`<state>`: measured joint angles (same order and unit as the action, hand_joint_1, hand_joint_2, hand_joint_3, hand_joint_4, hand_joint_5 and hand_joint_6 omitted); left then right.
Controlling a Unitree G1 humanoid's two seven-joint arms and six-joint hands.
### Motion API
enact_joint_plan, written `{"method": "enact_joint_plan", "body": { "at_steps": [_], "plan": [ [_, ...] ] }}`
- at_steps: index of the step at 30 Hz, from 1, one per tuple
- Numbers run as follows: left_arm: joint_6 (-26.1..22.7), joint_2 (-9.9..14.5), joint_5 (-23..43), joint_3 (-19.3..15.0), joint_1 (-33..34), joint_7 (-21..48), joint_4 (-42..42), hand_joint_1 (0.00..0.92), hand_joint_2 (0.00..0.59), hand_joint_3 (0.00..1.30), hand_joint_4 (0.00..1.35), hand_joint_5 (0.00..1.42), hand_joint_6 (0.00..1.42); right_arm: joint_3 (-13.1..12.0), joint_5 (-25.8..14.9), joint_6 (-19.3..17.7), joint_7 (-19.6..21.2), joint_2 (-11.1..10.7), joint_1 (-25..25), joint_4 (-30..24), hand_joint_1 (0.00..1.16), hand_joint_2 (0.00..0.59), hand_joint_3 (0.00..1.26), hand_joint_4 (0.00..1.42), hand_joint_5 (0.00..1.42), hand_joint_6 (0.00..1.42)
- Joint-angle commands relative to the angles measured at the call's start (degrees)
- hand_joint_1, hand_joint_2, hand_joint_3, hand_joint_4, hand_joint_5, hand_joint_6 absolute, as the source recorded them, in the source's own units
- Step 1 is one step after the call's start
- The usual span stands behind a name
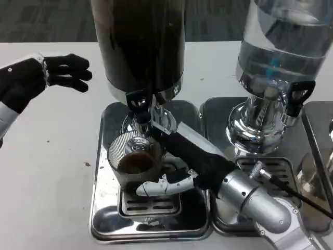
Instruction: Grasp the cup under the faucet to collect the drink, then remove the cup.
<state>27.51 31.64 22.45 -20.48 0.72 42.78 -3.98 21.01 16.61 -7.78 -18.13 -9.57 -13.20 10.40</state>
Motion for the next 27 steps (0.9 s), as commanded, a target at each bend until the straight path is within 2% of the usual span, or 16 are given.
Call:
{"method": "enact_joint_plan", "body": {
  "at_steps": [1, 9, 16, 21, 27],
  "plan": [
    [-0.71, 0.83, 1.03, -0.50, -0.25, 0.66, 0.46, 0.000, 0.114, 0.40, 0.39, 0.43, 0.34, 0.83, 1.68, -0.10, 1.16, 0.14, 0.35, -1.14, 0.81, 0.159, 0.00, 0.00, 0.09, 0.25],
    [-0.81, 0.85, 1.00, -0.64, -0.11, 0.78, 0.50, 0.000, 0.113, 0.40, 0.39, 0.43, 0.34, 1.66, 4.34, 0.68, 3.95, 0.67, 1.10, -2.22, 0.81, 0.167, 0.01, 0.03, 0.18, 0.36],
    [-1.04, 0.91, 0.99, -0.83, -0.17, 0.85, 0.73, 0.000, 0.111, 0.40, 0.39, 0.43, 0.34, 2.01, 5.16, 0.85, 5.76, 1.11, 1.88, -2.64, 0.81, 0.167, 0.09, 0.12, 0.26, 0.45],
    [-1.18, 0.93, 1.01, -0.84, -0.08, 0.93, 0.72, 0.000, 0.111, 0.40, 0.39, 0.43, 0.34, 2.03, 5.68, 1.12, 7.21, 1.10, 2.50, -3.18, 0.82, 0.171, 0.18, 0.28, 0.44, 0.61],
    [-1.26, 0.92, 0.99, -0.92, -0.05, 0.94, 0.70, 0.000, 0.112, 0.40, 0.39, 0.43, 0.35, 2.06, 6.41, 0.78, 8.93, 1.34, 3.13, -3.51, 0.82, 0.175, 0.20, 0.33, 0.52, 0.71]
  ]
}}
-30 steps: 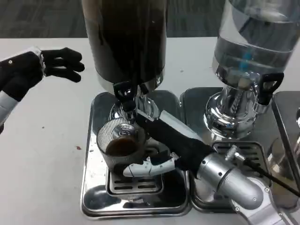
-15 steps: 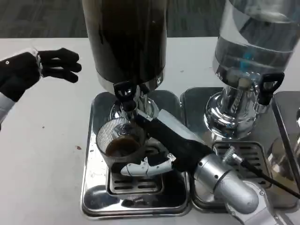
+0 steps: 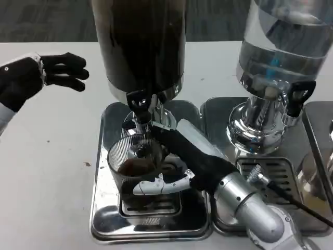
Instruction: Grasp the cup under the faucet to collect the drink, then remove the cup.
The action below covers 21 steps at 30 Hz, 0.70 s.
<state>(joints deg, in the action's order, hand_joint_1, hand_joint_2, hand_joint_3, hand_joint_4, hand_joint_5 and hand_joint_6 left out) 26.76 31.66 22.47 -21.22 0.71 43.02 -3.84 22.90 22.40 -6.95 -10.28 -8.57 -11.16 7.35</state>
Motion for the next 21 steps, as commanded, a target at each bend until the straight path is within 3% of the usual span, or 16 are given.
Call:
{"method": "enact_joint_plan", "body": {
  "at_steps": [1, 21],
  "plan": [
    [-0.52, 0.90, 0.96, -0.21, -0.06, 0.70, 0.56, 0.000, 0.112, 0.40, 0.39, 0.43, 0.35, 0.18, 0.74, -0.02, 1.26, 0.34, 1.10, -0.47, 0.81, 0.181, 0.20, 0.34, 0.54, 0.73],
    [-0.47, 0.89, 0.82, -0.12, 0.15, 0.76, 0.41, 0.000, 0.120, 0.40, 0.39, 0.43, 0.36, -0.41, 1.21, -0.94, 3.69, 0.27, 2.66, -2.26, 0.81, 0.188, 0.23, 0.38, 0.62, 0.85]
  ]
}}
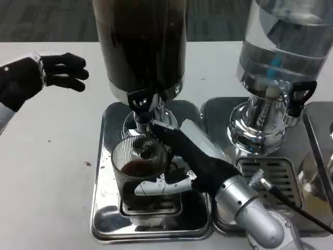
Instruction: Grasp the cup under the faucet to collect the drink, then remove the cup.
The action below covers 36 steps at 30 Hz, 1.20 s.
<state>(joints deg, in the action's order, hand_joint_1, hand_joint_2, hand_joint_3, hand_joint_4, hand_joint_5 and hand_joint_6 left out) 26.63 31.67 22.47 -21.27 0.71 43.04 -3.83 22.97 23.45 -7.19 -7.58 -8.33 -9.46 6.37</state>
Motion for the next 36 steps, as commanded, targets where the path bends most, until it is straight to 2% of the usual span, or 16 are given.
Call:
{"method": "enact_joint_plan", "body": {
  "at_steps": [1, 17, 36],
  "plan": [
    [-0.33, 0.87, 0.81, -0.03, 0.16, 0.76, 0.38, 0.000, 0.120, 0.40, 0.39, 0.43, 0.36, -0.52, 0.17, -0.78, 1.10, 0.01, 1.02, -1.42, 0.81, 0.188, 0.23, 0.38, 0.62, 0.85],
    [-0.09, 0.54, 0.39, 0.38, 1.21, 1.28, -1.06, 0.000, 0.122, 0.39, 0.39, 0.43, 0.36, -1.12, 1.34, -0.89, 3.30, -0.17, 2.19, -2.95, 0.82, 0.191, 0.25, 0.40, 0.65, 0.88],
    [1.84, 0.24, -1.49, 0.85, 3.06, 0.77, -4.31, 0.000, 0.123, 0.39, 0.39, 0.44, 0.36, -3.94, 3.12, 0.56, 5.30, -0.44, 6.20, -8.56, 0.82, 0.201, 0.28, 0.43, 0.66, 0.89]
  ]
}}
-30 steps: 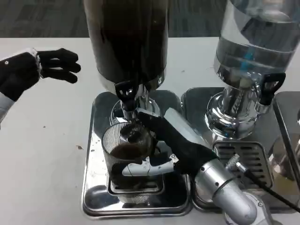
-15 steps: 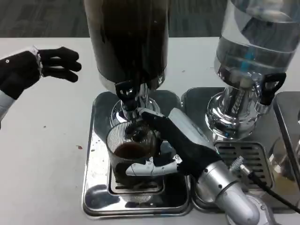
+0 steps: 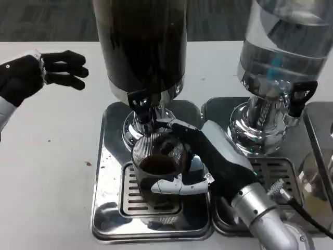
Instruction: Grasp the cup under the faucet to collect the drink, then remove the cup.
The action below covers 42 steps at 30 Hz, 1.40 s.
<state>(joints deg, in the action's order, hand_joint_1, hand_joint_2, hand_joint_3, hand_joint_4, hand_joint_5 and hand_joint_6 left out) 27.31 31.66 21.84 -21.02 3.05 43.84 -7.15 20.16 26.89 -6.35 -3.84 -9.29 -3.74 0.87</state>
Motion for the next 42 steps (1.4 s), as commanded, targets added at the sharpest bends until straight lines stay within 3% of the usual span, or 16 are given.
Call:
{"method": "enact_joint_plan", "body": {
  "at_steps": [1, 20, 42],
  "plan": [
    [1.26, 0.25, -0.86, 0.66, 0.73, -0.04, -1.09, 0.000, 0.123, 0.39, 0.39, 0.44, 0.36, -1.19, -0.05, -0.04, 1.68, 0.57, 0.73, -3.42, 0.82, 0.201, 0.28, 0.43, 0.66, 0.89],
    [4.68, 0.40, -5.54, 1.14, 0.13, -3.31, -3.92, 0.000, 0.121, 0.37, 0.37, 0.42, 0.35, -5.95, 0.53, 1.70, 2.54, -0.36, 6.70, -9.80, 0.82, 0.208, 0.29, 0.43, 0.67, 0.90],
    [6.88, 0.05, -6.76, 2.44, 0.74, -3.38, -7.40, 0.000, 0.123, 0.36, 0.36, 0.42, 0.34, -6.89, 1.80, 2.26, 2.86, 0.00, 9.84, -14.33, 0.81, 0.218, 0.32, 0.46, 0.69, 0.90]
  ]
}}
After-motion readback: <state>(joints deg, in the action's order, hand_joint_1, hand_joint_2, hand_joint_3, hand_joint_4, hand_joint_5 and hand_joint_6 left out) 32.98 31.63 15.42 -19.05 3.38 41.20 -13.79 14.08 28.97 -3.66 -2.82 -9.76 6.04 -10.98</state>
